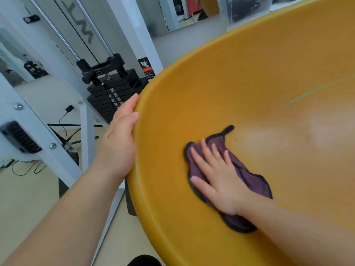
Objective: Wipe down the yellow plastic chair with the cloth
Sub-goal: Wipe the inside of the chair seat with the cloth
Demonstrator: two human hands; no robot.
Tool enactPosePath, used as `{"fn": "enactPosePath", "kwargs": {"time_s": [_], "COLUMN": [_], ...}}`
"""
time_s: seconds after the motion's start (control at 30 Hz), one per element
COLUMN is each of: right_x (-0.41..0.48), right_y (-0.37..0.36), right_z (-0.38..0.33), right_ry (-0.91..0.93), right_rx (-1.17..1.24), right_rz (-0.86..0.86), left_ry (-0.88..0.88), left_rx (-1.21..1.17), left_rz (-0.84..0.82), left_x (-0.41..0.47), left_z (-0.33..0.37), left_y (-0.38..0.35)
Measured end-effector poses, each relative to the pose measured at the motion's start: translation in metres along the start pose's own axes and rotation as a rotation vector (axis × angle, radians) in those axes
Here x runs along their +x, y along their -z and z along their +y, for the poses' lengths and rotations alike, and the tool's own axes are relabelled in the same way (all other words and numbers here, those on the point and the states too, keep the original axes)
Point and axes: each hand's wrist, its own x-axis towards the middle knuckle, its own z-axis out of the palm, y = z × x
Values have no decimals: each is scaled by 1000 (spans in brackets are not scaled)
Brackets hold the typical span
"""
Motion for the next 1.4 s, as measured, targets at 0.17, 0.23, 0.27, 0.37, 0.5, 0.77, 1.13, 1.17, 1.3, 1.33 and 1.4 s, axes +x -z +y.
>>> {"fn": "enactPosePath", "kwargs": {"time_s": [0.17,0.23,0.27,0.37,0.5,0.77,1.13,1.17,1.3,1.33,1.4], "right_x": [76,95,93,39,-16,43,-90,-93,-107,-111,-113], "right_y": [14,11,11,13,0,18,40,54,119,124,119], "right_z": [25,-32,-62,-113,-42,65,82,113,198,205,200], "right_ry": [-541,-372,-233,140,229,-543,-83,-226,-776,-815,-792], "right_rx": [21,153,218,372,139,-157,-335,-429,-540,-545,-543], "right_rz": [120,169,178,144,-12,38,-296,-282,-124,-115,-151], "left_ry": [-41,-53,-62,-96,-141,-221,-504,-496,-574,-585,-595], "left_rx": [74,95,89,86,240,779,1291,1315,1414,1429,1454], "left_rz": [11,22,22,28,14,-21,-182,-248,-400,-429,-497], "left_x": [-2,-1,-1,2,4,-2,-14,-12,-6,-4,0], "left_z": [3,2,1,-3,-5,6,35,38,42,40,36], "left_y": [-4,-4,-4,-3,-2,-8,-64,-76,-121,-133,-158]}}
